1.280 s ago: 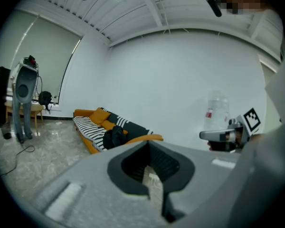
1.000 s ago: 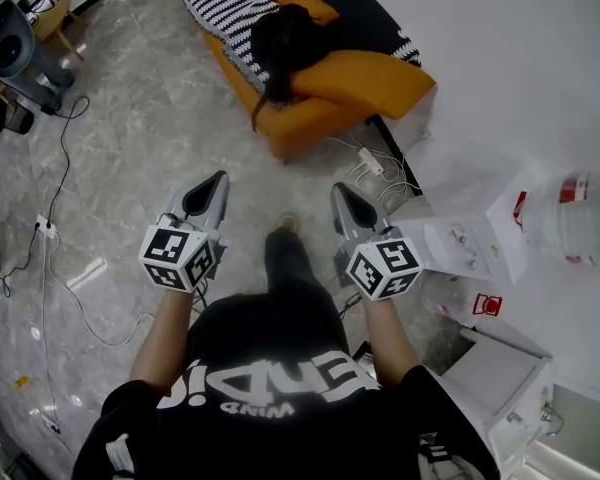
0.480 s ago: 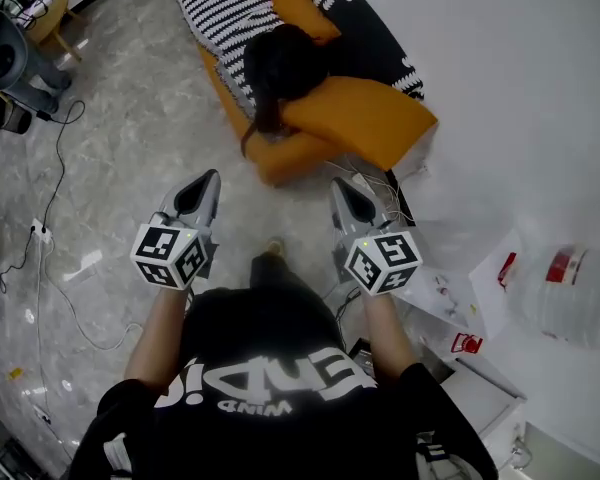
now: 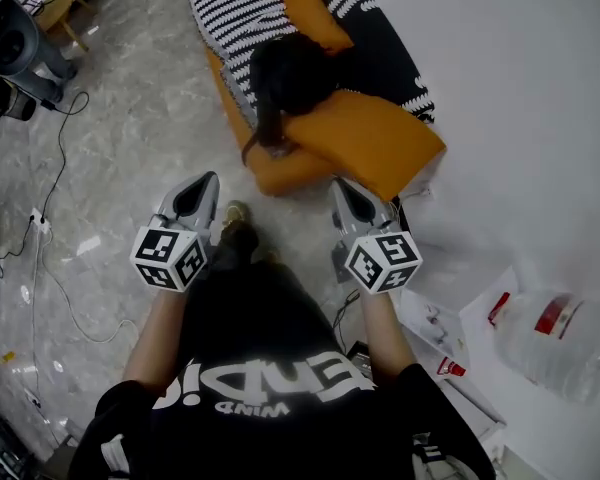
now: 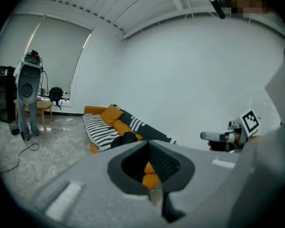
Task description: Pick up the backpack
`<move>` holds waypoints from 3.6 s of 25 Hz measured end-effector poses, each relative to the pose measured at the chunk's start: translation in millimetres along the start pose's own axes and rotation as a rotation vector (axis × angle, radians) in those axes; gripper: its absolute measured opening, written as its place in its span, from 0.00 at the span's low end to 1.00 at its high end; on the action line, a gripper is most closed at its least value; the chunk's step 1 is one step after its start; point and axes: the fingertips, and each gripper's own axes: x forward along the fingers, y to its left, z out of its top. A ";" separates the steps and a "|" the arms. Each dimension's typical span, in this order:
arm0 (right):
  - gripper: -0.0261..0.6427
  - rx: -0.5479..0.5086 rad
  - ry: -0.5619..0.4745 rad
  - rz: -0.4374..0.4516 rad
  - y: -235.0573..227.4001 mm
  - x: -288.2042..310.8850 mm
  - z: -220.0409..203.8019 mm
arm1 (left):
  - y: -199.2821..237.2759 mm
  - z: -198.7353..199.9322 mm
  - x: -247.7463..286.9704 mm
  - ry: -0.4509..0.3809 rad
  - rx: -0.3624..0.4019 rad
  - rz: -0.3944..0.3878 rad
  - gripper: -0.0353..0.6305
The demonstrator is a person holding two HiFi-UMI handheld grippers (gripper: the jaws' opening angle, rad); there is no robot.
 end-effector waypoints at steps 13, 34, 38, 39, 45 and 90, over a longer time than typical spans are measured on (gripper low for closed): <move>0.04 0.000 0.019 -0.024 -44.0 107.4 53.5 | 65.9 53.8 113.1 0.013 0.016 -0.083 0.05; 0.45 0.035 0.107 -0.047 -100.3 216.8 93.4 | 143.1 85.4 233.4 0.085 -0.022 -0.139 0.56; 0.50 0.047 0.171 -0.011 -119.8 238.2 75.2 | 150.0 67.4 255.4 0.128 -0.040 -0.139 0.60; 0.50 0.050 0.187 -0.005 -125.8 242.8 69.8 | 152.0 62.0 261.3 0.139 -0.043 -0.136 0.60; 0.50 0.047 0.285 0.006 -165.7 271.4 38.2 | 161.7 26.9 299.8 0.198 -0.051 -0.121 0.61; 0.22 -0.602 0.486 0.252 -307.3 524.3 -88.5 | 214.1 -161.6 497.3 0.301 -0.241 -0.282 0.29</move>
